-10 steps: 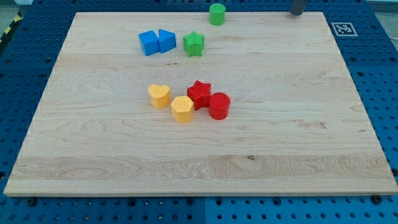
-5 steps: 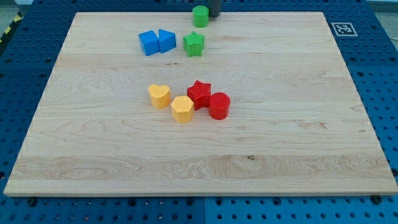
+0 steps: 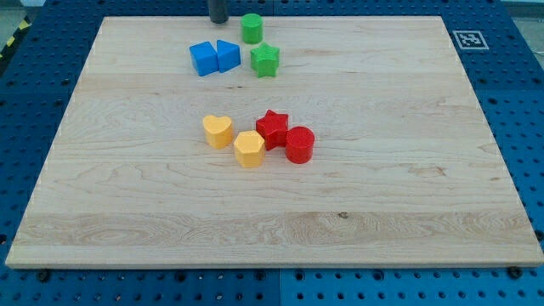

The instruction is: Push the green circle towards the top left of the green star

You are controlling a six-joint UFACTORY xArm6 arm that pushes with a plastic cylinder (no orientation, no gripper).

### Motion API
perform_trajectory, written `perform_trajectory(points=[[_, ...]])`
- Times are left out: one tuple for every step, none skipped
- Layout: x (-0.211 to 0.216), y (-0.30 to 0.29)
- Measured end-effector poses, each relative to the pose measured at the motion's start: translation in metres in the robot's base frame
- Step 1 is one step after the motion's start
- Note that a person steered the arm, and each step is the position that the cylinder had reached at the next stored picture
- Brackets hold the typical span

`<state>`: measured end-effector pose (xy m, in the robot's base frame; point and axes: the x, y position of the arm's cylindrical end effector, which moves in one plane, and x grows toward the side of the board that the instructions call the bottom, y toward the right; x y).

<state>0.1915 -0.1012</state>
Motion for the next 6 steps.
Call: perform_trajectory(points=[[0.001, 0.001], [0.030, 0.018], [0.049, 0.021], [0.023, 0.021], [0.000, 0.012], [0.020, 0.024]])
